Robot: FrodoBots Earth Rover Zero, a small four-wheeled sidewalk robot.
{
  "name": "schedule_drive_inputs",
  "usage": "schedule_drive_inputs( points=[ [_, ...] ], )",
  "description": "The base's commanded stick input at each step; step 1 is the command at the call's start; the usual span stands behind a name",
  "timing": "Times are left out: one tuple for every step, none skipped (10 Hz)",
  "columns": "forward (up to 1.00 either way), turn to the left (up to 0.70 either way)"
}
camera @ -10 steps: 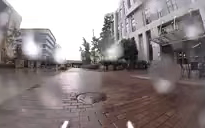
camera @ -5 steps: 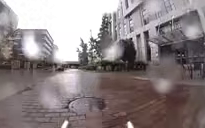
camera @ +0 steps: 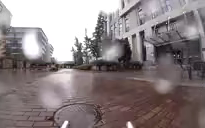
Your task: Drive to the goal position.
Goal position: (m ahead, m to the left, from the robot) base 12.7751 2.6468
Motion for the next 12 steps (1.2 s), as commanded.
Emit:
schedule_drive_inputs(
  points=[
    [0.70, -0.14],
    [0.70, -0.14],
    [0.70, -0.14],
    [0.70, -0.14],
    [0.70, -0.14],
    [0.70, -0.14],
    [0.70, -0.14],
    [0.70, -0.14],
    [0.70, -0.14],
    [0.70, -0.14],
    [0.70, -0.14],
    [0.70, -0.14]
  ],
)
